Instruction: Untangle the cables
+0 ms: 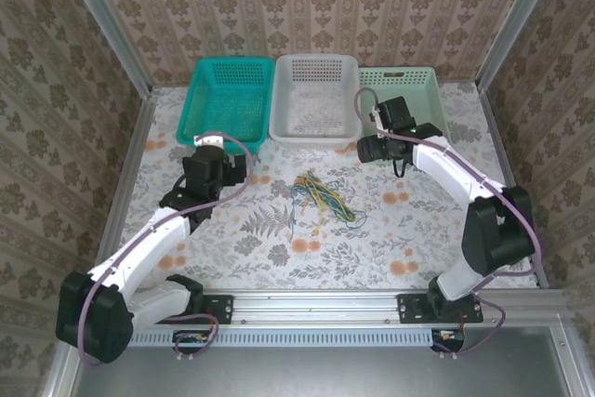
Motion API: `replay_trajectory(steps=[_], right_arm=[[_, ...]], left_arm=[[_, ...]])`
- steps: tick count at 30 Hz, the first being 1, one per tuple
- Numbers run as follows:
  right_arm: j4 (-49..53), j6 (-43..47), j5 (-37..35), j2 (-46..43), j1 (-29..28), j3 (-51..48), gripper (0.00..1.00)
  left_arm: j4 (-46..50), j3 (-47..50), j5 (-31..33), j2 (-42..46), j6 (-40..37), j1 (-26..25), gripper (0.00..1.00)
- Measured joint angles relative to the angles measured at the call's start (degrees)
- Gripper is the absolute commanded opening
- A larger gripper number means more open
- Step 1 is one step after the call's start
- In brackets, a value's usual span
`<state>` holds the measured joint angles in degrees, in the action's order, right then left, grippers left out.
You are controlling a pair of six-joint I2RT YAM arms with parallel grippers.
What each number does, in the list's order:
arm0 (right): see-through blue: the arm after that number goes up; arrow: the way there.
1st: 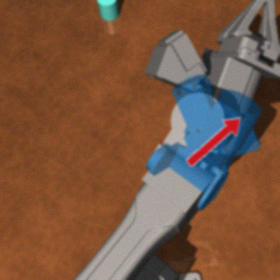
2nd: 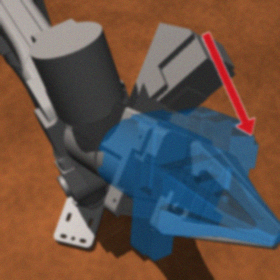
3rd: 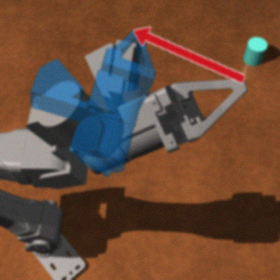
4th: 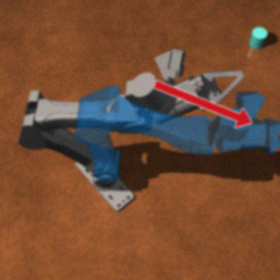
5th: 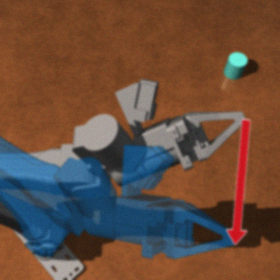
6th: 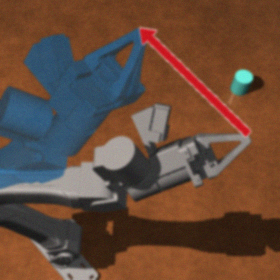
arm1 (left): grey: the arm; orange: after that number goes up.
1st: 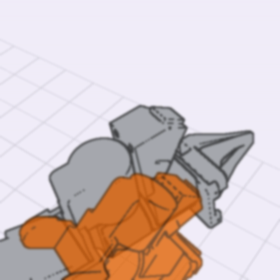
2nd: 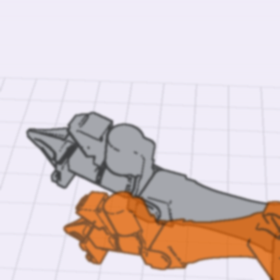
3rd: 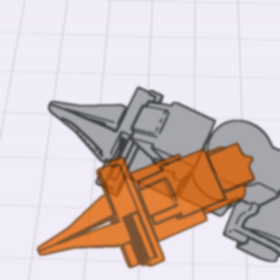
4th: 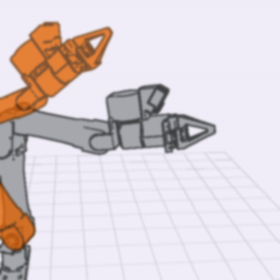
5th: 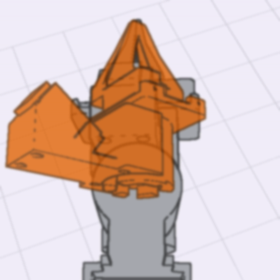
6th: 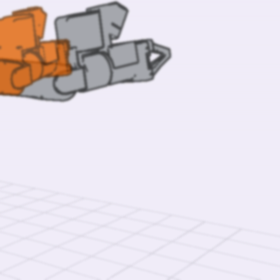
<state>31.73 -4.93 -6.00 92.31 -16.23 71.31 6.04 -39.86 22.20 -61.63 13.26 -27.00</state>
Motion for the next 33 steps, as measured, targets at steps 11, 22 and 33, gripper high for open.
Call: replay_trajectory(steps=[11,22,33], right_arm=[[2.3,1.6,-3.3,10.2,-2.7,7.7,0.71],[3.2,3.1,-6.3,17.0,-2.4,11.7,0.3],[3.3,1.5,-6.3,12.8,2.6,5.9,0.16]], left_arm=[[-0.1,-0.8,-4.5,-1.5,-2.1,-3.7,1.0],[-0.4,-0.8,-4.4,-2.4,-2.4,-4.5,1.0],[-0.5,-0.8,-4.3,-2.4,-2.5,-4.8,1.0]])
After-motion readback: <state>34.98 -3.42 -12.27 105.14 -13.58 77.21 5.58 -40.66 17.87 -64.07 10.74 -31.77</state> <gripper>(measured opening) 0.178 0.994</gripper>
